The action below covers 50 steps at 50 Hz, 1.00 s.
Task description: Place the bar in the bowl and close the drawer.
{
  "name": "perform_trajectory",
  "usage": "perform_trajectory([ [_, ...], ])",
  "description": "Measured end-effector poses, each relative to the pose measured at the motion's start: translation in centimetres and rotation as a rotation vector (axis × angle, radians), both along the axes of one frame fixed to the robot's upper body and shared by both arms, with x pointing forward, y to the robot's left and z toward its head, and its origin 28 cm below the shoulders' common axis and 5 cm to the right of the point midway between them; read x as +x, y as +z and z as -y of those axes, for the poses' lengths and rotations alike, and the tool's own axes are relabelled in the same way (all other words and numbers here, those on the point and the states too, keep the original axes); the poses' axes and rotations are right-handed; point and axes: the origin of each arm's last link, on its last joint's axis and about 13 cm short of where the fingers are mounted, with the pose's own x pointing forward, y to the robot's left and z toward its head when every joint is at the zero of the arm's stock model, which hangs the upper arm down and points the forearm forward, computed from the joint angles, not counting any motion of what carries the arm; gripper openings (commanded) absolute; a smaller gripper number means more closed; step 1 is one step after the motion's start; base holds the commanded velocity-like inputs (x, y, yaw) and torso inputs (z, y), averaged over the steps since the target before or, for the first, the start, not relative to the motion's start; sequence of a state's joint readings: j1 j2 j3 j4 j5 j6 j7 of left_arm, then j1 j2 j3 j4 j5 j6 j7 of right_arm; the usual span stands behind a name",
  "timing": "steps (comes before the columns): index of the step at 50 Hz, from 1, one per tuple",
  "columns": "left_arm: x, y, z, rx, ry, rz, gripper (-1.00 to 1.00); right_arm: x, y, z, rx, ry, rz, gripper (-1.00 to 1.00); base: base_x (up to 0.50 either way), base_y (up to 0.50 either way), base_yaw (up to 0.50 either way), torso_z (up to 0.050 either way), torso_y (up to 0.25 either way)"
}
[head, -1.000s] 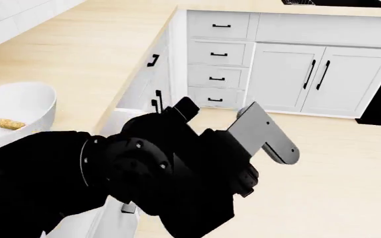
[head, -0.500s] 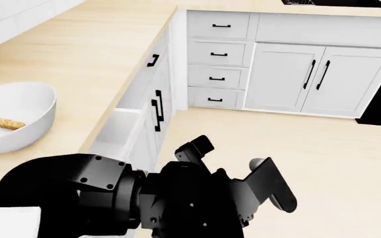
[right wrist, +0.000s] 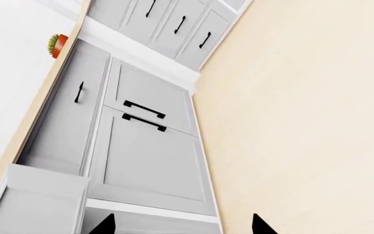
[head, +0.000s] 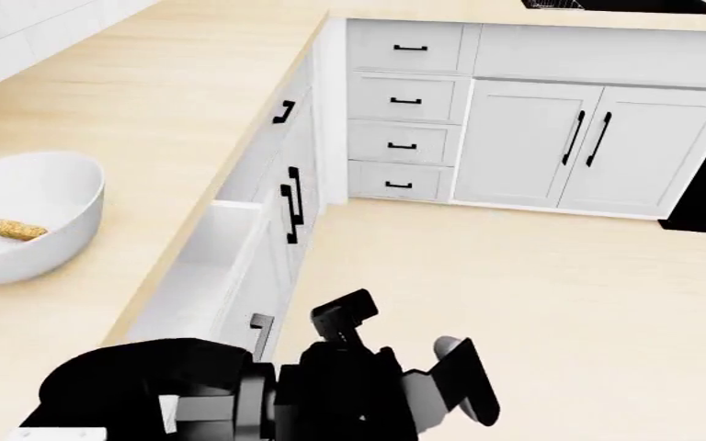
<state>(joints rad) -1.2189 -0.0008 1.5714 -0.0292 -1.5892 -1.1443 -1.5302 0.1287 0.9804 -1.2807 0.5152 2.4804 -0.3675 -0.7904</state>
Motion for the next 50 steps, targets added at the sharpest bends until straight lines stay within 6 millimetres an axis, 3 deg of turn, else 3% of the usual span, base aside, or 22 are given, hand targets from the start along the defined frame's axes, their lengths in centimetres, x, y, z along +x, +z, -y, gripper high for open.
perform_trajectory([
  [17,0.0,-2.9,-0.7,0.087,0.007,-0.065,1.0,-0.3,-0.2,-0.1,0.005,0.0,-0.002,1.0,0.0,0.0,0.0,0.0,0.0],
  [50,1.1,-5.6,-2.0,0.176,0.115,-0.223,1.0,-0.8,-0.5,-0.2,0.005,-0.002,-0.004,1.0,0.0,0.0,0.0,0.0,0.0],
])
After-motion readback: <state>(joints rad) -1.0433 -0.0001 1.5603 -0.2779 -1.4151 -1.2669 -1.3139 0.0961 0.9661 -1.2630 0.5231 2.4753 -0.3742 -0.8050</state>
